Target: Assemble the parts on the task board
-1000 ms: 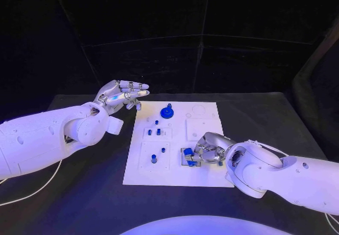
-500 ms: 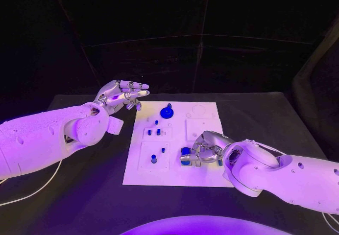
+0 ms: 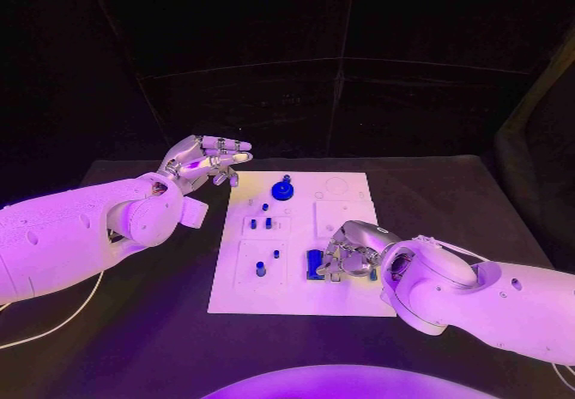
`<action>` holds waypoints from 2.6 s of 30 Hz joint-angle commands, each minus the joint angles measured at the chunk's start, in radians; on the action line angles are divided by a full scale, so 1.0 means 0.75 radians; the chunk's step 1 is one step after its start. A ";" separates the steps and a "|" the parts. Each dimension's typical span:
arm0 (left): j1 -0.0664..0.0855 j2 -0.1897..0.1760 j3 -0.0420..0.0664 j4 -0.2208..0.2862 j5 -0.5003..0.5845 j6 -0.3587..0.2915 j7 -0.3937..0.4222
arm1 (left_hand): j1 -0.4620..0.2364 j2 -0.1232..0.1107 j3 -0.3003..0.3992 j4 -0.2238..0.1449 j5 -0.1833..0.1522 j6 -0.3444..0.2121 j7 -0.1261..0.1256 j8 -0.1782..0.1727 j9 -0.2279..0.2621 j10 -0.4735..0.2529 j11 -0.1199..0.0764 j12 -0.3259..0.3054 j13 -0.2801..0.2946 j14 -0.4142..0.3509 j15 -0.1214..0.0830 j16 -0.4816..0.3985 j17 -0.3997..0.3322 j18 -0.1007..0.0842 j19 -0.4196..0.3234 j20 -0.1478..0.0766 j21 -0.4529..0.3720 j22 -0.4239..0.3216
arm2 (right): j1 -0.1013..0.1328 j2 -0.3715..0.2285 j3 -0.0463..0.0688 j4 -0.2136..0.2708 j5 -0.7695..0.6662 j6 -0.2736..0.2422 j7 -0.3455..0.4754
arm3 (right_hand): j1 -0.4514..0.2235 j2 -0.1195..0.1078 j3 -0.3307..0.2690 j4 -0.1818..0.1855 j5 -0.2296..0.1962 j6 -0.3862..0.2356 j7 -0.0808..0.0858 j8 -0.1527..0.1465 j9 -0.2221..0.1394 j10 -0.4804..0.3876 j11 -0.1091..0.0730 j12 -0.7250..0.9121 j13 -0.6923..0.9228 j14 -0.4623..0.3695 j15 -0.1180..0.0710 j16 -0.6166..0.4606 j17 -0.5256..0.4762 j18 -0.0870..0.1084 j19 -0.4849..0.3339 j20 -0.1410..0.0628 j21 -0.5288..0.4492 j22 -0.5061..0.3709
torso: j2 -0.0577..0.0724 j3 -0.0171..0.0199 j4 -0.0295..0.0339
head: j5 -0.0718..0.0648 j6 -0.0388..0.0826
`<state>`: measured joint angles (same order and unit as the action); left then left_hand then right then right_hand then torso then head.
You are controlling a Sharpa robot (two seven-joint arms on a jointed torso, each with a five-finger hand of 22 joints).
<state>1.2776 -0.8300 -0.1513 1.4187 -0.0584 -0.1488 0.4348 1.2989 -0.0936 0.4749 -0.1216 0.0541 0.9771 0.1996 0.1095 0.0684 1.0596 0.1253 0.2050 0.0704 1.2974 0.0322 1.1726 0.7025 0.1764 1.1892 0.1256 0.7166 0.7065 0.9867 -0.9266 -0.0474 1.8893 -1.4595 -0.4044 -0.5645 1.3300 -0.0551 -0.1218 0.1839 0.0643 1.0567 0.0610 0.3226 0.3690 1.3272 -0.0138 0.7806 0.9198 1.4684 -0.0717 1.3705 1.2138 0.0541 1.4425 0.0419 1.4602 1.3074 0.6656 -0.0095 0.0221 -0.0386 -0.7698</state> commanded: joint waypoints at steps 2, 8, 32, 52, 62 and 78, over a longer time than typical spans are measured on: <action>0.002 -0.001 0.001 0.003 0.005 0.015 0.002 | 0.007 0.005 -0.005 -0.005 -0.002 -0.009 0.000 0.007 -0.001 -0.008 -0.001 0.005 0.000 -0.010 -0.001 -0.003 -0.001 0.010 -0.001 0.005 -0.009 -0.002 | 0.001 0.002 0.000 -0.002 -0.062 0.036 -0.003 | 0.022 0.003 -0.004 -0.014 0.012 0.011 0.003 0.010 0.007 0.013 0.001 0.012 0.011 0.056 -0.005 0.007 0.006 -0.015 0.013 -0.002 0.006 0.133 | 0.000 -0.0007 0.0025 | -0.003 0.001; 0.002 -0.004 0.001 0.004 0.005 0.016 -0.001 | 0.007 0.005 -0.005 -0.005 -0.002 -0.009 0.000 0.007 -0.001 -0.008 -0.001 0.005 0.000 -0.010 -0.001 -0.003 -0.001 0.010 -0.001 0.005 -0.009 -0.002 | 0.001 -0.001 0.000 0.000 -0.046 0.058 0.016 | 0.012 -0.010 -0.034 -0.021 0.032 0.005 0.004 0.014 0.016 0.015 0.002 0.010 0.013 0.056 -0.006 0.006 0.006 -0.014 0.011 -0.004 0.004 0.131 | 0.000 -0.0011 0.0010 | -0.002 -0.001; 0.002 -0.015 0.001 0.015 0.005 0.010 0.003 | 0.007 0.005 -0.005 -0.005 -0.002 -0.010 0.001 0.007 -0.002 -0.009 -0.001 0.006 -0.001 -0.011 -0.001 -0.003 -0.002 0.010 -0.001 0.005 -0.009 -0.002 | 0.003 -0.362 -0.001 0.074 0.074 0.071 0.162 | -0.022 0.078 -0.131 0.088 0.159 -0.061 0.044 -0.111 -0.087 -0.061 0.037 -0.235 -0.158 0.041 0.025 -0.049 -0.059 -0.004 -0.017 0.025 -0.027 0.093 | -0.001 -0.0014 -0.0101 | -0.054 0.016; 0.002 -0.011 -0.001 0.014 0.005 0.015 0.002 | 0.007 0.005 -0.006 -0.006 -0.002 -0.010 0.001 0.007 -0.002 -0.010 -0.001 0.007 -0.001 -0.012 -0.001 -0.004 -0.004 0.010 -0.001 0.005 -0.010 -0.003 | 0.000 -0.265 -0.002 -0.008 -0.057 0.190 0.017 | -0.046 0.075 -0.174 0.131 0.192 -0.006 0.026 -0.098 -0.085 0.000 0.022 -0.122 -0.062 0.050 0.012 -0.036 -0.030 -0.011 0.004 0.015 -0.009 0.121 | 0.000 -0.0007 -0.0055 | -0.065 0.014; 0.002 -0.010 -0.002 0.012 0.005 0.019 0.000 | 0.007 0.005 -0.006 -0.006 -0.002 -0.010 0.001 0.007 -0.002 -0.010 -0.001 0.007 -0.001 -0.012 -0.001 -0.004 -0.004 0.010 -0.001 0.005 -0.010 -0.003 | 0.000 -0.208 -0.002 -0.040 -0.195 0.228 0.011 | 0.072 0.080 -0.159 0.070 0.199 -0.005 0.027 -0.106 -0.080 0.001 0.020 -0.105 -0.035 0.054 0.009 -0.025 -0.010 -0.013 0.010 0.010 -0.004 0.130 | -0.001 -0.0037 -0.0032 | -0.065 0.012; 0.002 -0.017 -0.002 0.013 0.005 0.026 -0.011 | 0.006 0.006 -0.008 -0.005 -0.002 -0.011 0.002 0.008 -0.001 -0.011 0.000 0.009 -0.001 -0.012 0.000 -0.003 -0.004 0.010 -0.001 0.005 -0.010 -0.003 | -0.040 -0.133 -0.002 -0.069 -0.443 0.443 -0.008 | 0.207 0.104 -0.088 -0.044 0.085 0.013 0.030 -0.137 -0.087 0.006 0.020 -0.075 0.006 0.059 0.009 0.004 0.046 -0.018 0.019 0.010 0.006 0.148 | -0.001 -0.0033 -0.0054 | -0.060 0.010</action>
<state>1.2774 -0.8420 -0.1539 1.4272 -0.0583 -0.1426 0.4265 1.2989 -0.0936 0.4721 -0.1244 0.0541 0.9771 0.1996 0.1094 0.0684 1.0596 0.1252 0.2049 0.0704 1.2974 0.0322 1.1726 0.7003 0.1764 1.1892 0.1255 0.7127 0.7052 0.9755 -1.0283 -0.0327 1.8499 -1.7580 -0.1769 -0.5452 1.5035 0.0291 -0.1885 0.1436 0.1201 1.0605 0.0828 0.2229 0.3135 1.3258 -0.0017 0.7236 0.9239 1.4668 -0.0589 1.3714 1.2476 0.0541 1.4514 0.0482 1.4621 1.3077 0.6647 -0.0128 0.0200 -0.0840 -0.7642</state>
